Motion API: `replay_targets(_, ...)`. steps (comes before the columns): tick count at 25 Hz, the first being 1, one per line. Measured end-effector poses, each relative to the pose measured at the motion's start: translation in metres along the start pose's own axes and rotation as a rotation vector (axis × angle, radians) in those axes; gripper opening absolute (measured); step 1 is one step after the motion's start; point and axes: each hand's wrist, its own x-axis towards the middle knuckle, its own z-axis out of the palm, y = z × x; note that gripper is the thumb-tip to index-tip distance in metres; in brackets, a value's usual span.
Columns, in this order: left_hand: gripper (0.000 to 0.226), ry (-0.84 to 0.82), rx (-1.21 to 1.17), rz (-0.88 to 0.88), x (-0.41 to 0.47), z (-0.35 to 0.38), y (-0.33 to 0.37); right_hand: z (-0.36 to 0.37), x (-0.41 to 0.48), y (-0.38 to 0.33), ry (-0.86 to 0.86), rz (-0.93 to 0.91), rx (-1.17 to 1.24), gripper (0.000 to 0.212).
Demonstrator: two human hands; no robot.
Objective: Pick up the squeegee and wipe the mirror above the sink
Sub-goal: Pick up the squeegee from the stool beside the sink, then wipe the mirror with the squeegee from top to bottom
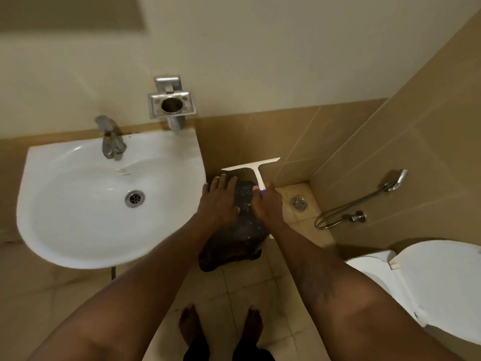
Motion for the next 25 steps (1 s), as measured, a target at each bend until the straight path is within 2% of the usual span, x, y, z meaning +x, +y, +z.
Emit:
replay_targets(4,0.087,0.088,0.054,0.1,-0.033,-0.039,-0.009,-0.021,-0.04,-0.027,0.067,-0.061,0.007,0.031)
replay_targets(7,0.089,0.152,0.104,0.105,-0.059,-0.067,-0.022,-0.035,-0.065,-0.05,0.084,-0.09,0.043,0.032)
replay_targets(11,0.091,0.213,0.202,0.032,-0.09,-0.103,-0.045,-0.045,-0.09,-0.087,0.085,-0.16,0.068,0.032)
replay_targets(15,0.09,0.317,0.2,-0.054,-0.128,-0.144,-0.066,-0.042,-0.108,-0.13,0.087,-0.233,0.1,0.032)
replay_targets(25,0.087,0.543,0.179,-0.228,-0.226,-0.241,-0.147,-0.02,-0.166,-0.231,0.091,-0.546,0.185,0.025)
